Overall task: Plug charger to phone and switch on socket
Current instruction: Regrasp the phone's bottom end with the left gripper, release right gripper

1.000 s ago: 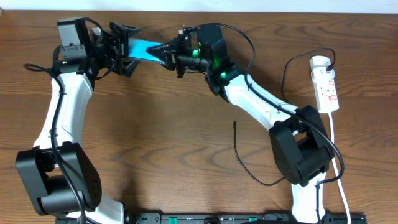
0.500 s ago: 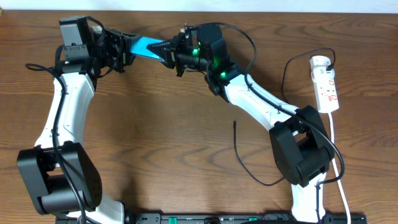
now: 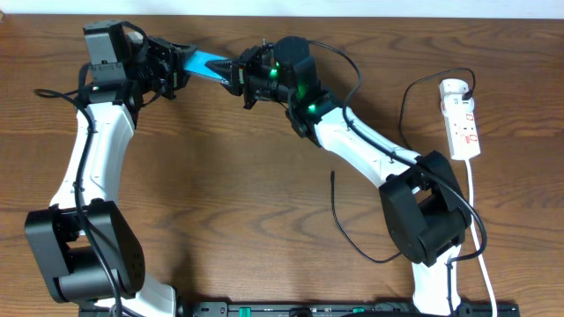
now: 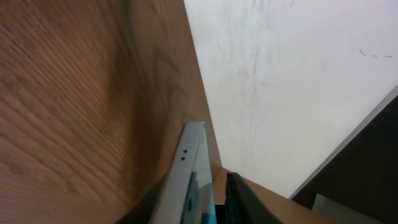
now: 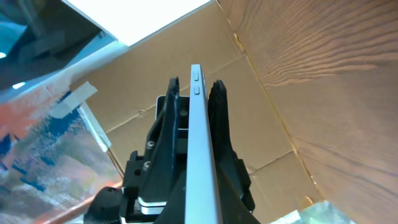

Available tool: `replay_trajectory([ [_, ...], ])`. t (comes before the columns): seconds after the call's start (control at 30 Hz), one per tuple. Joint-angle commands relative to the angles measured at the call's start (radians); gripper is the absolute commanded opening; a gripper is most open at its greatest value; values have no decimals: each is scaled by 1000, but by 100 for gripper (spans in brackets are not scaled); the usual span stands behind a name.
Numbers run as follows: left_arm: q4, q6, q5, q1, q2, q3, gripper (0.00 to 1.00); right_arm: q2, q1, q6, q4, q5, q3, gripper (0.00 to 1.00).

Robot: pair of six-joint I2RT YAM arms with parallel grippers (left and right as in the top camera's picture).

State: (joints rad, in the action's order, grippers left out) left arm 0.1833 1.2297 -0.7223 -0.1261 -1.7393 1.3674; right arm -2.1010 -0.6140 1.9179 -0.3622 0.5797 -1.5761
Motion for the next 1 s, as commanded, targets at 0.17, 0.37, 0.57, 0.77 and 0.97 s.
replay_trajectory([
  [0.17, -14, -24, -44, 16, 10, 11, 20, 4, -39, 42, 14, -54, -6, 1],
  [0.37, -14, -20, -55, 16, 10, 11, 14, 4, -43, 41, 15, -58, -6, 2],
  [0.57, -13, -20, -55, 16, 10, 11, 7, 4, -48, 41, 15, -58, -6, 2],
  [0.77, -13, -20, -55, 16, 10, 11, 7, 4, -49, 41, 15, -58, -6, 2],
  [0.97, -13, -21, -55, 16, 10, 11, 8, 4, -49, 41, 15, -58, -6, 9],
])
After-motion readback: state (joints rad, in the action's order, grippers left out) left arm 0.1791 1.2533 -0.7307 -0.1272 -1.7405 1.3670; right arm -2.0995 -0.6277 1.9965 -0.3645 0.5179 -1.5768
